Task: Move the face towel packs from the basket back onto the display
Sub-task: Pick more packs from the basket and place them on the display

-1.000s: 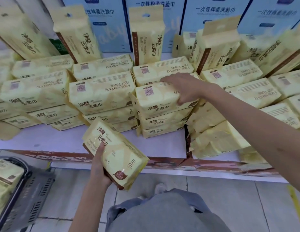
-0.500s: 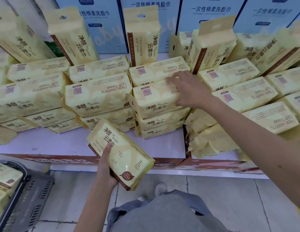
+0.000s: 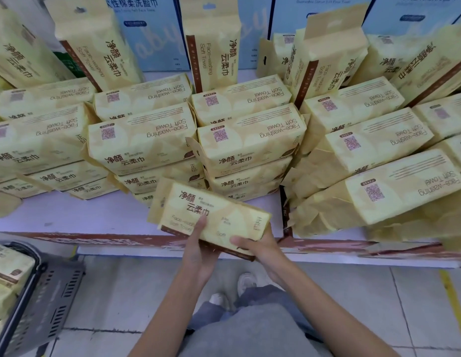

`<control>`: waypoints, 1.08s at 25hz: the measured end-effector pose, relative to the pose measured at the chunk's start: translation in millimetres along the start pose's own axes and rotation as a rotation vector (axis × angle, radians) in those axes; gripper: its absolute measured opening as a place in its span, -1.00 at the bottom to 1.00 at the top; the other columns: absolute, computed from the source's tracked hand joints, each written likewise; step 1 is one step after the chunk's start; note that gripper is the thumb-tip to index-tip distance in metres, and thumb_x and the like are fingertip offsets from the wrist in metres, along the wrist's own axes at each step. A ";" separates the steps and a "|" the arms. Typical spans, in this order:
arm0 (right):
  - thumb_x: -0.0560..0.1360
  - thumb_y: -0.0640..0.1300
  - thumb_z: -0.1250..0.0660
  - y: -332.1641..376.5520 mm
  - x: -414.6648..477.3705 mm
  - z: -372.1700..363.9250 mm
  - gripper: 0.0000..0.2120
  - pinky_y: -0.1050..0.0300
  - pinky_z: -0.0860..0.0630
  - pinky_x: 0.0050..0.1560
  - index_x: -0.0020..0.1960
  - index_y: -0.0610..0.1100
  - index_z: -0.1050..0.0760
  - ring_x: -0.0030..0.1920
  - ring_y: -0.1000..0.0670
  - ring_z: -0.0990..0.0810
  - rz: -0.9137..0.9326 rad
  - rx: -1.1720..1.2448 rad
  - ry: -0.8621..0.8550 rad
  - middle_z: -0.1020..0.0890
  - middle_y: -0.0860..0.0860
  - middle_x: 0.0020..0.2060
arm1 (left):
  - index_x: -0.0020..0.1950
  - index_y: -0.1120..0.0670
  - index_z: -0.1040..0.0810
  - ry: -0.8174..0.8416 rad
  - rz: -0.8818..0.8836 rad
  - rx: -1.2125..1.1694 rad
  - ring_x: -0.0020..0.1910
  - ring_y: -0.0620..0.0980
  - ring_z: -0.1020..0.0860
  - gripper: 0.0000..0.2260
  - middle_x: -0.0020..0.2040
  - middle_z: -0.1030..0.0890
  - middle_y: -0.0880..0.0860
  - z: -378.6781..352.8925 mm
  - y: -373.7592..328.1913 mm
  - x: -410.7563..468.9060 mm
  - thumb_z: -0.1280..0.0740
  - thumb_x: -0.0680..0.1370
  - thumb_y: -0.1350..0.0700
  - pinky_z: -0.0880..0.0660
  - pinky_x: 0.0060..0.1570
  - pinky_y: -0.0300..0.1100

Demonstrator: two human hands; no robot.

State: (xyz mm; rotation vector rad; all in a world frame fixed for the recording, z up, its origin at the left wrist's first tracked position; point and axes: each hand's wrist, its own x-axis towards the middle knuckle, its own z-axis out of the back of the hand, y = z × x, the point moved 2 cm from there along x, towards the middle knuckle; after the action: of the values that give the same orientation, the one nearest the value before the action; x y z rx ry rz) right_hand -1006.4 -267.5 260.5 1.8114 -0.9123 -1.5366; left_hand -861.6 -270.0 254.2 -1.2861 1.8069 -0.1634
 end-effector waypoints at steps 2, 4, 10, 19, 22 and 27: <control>0.15 -0.20 -0.60 -4.5 9.2 13.6 -0.30 0.08 -0.59 0.02 0.24 -0.07 -0.43 0.10 -0.02 -0.63 -0.021 0.045 0.000 -0.65 -0.05 0.11 | 0.40 0.10 -0.38 -0.003 0.066 0.050 0.28 0.17 -0.47 -0.08 0.29 -0.53 0.18 3.1 6.3 2.8 -0.62 0.10 -0.07 -0.37 0.30 0.10; 0.23 -0.33 -0.55 -2.1 16.7 32.2 -0.41 0.23 -0.59 -0.10 0.15 0.01 -0.43 0.04 0.05 -0.62 -0.002 -0.013 -0.011 -0.65 0.01 0.04 | 0.28 0.09 -0.49 -0.032 0.108 0.061 0.21 0.15 -0.49 -0.16 0.20 -0.58 0.15 11.5 1.0 4.3 -0.62 0.06 -0.13 -0.39 0.27 0.08; 0.15 -0.43 -0.57 0.1 38.8 60.2 -0.06 0.26 -0.58 -0.07 0.41 -0.09 -0.24 0.19 -0.02 -0.54 0.111 -0.194 -0.004 -0.55 -0.05 0.19 | 0.08 -0.11 -0.64 -0.125 0.060 0.321 0.06 0.08 -0.50 -0.61 0.08 -0.57 0.06 44.0 -41.1 19.6 -0.41 0.31 -0.21 -0.46 -0.02 -0.04; 0.38 -0.52 -0.32 -10.2 77.3 67.5 -0.30 0.28 -0.43 0.16 0.45 -0.19 -0.23 0.26 0.02 -0.43 0.140 -0.237 -0.392 -0.47 -0.11 0.29 | 0.28 0.06 -0.38 -0.247 -0.247 0.584 0.20 0.01 -0.49 -0.50 0.25 -0.48 0.07 30.2 24.3 56.5 -0.39 0.43 0.39 -0.56 -0.01 -0.27; 0.41 -0.51 -0.20 -9.6 83.3 60.7 -0.37 0.41 -0.36 0.03 0.44 -0.19 -0.23 0.22 0.04 -0.42 0.127 -0.122 -0.537 -0.46 -0.06 0.26 | 0.23 0.11 -0.37 -0.264 -0.305 0.630 0.16 -0.12 -0.49 -0.53 0.20 -0.48 0.05 21.7 39.6 61.7 -0.38 0.41 0.45 -0.54 -0.01 -0.31; 0.48 -0.28 -0.31 -13.0 97.3 58.1 -0.50 0.04 -0.33 0.37 0.38 -0.18 -0.27 0.28 -0.02 -0.45 0.029 0.199 -0.600 -0.47 -0.06 0.32 | 0.27 0.22 -0.35 -0.278 -0.337 0.627 0.04 -0.32 -0.52 -0.52 0.14 -0.46 -0.04 12.5 49.8 71.2 -0.34 0.41 0.49 -0.50 -0.08 -0.41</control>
State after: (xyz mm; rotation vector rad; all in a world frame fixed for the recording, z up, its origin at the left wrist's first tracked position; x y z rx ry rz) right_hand -1052.5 -338.4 184.0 1.4611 -1.3983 -2.0791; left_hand -892.3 -300.8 177.9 -1.0741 1.1561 -0.6492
